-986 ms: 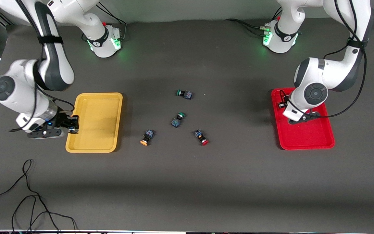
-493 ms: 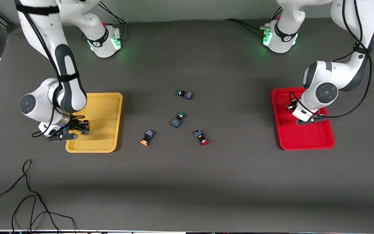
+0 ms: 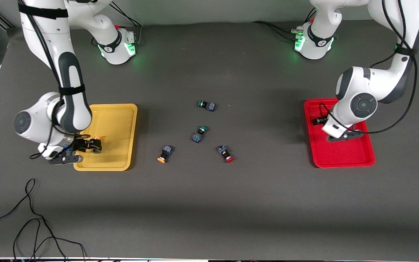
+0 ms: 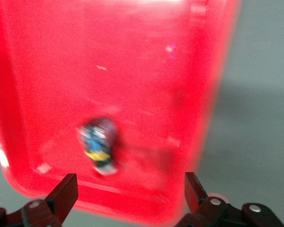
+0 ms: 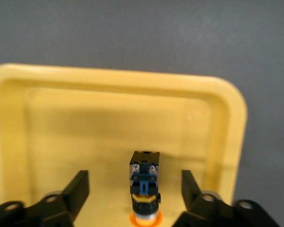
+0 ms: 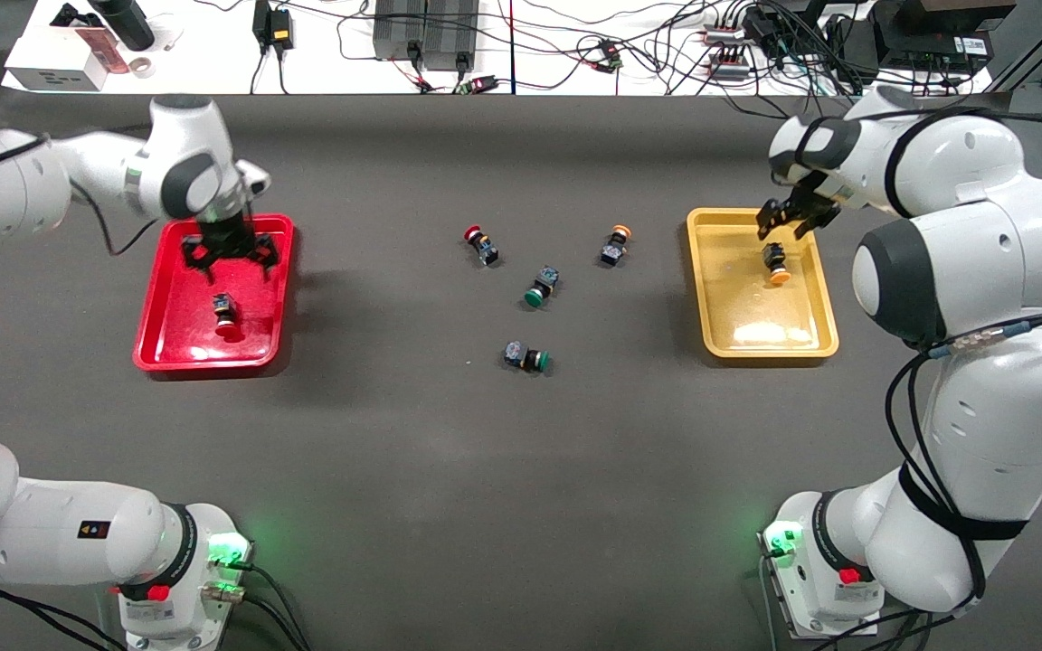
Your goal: Place red and yellow buttons in trays
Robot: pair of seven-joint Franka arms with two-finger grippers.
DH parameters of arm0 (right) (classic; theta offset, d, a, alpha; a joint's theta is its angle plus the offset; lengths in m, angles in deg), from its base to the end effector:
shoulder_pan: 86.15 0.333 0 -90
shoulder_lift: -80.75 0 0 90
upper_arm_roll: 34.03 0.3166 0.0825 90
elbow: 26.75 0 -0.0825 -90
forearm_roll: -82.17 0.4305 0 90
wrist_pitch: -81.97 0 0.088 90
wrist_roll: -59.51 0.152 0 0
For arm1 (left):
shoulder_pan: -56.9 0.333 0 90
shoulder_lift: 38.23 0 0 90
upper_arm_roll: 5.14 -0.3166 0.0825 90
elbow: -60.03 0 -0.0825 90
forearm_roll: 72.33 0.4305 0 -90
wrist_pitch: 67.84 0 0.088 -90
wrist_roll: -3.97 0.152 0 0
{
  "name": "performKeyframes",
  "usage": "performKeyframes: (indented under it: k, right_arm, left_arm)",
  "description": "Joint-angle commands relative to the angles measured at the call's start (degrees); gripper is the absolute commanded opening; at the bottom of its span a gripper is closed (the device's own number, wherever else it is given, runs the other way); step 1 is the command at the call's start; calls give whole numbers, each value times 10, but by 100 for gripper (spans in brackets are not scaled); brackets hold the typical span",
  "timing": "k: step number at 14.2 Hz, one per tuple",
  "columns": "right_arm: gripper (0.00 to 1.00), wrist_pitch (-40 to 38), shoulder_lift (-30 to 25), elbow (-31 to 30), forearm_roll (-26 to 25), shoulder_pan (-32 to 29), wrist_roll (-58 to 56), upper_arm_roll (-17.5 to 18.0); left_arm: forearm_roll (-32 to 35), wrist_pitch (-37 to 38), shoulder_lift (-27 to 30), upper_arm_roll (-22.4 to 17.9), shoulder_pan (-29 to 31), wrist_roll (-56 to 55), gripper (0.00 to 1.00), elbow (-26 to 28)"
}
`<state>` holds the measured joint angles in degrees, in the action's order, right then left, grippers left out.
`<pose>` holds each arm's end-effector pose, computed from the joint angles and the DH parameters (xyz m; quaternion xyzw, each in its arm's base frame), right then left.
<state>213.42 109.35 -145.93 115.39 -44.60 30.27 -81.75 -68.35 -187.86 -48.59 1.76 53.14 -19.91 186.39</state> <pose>0.6011 -0.0541 0.1720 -0.9991 -0.0200 0.0201 0.0321 0.5258 -0.0946 0.2026 -0.9851 -0.0919 0.1329 0.0585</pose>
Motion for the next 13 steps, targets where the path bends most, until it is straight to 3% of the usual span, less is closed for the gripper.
performKeyframes:
  k: [1,4,7,10,13]
  right_arm:
    - [100,-126,-32,80,-87,76,112,-78]
    - [100,-252,-39,169,-106,127,171,-131]
    - [100,-252,-37,181,-105,183,279,-130]
    - [100,-236,-24,205,-98,232,377,-126]
    - [100,-219,-9,231,-60,234,415,-78]
  left_arm:
    - [-52,112,-57,7,-59,-74,100,-152]
    - [-59,168,-162,15,-135,-244,100,-324]
    - [-95,144,-267,15,-193,-389,100,-441]
    - [-103,39,-320,15,-222,-471,99,-475]
    - [-103,-50,-357,15,-244,-519,99,-477]
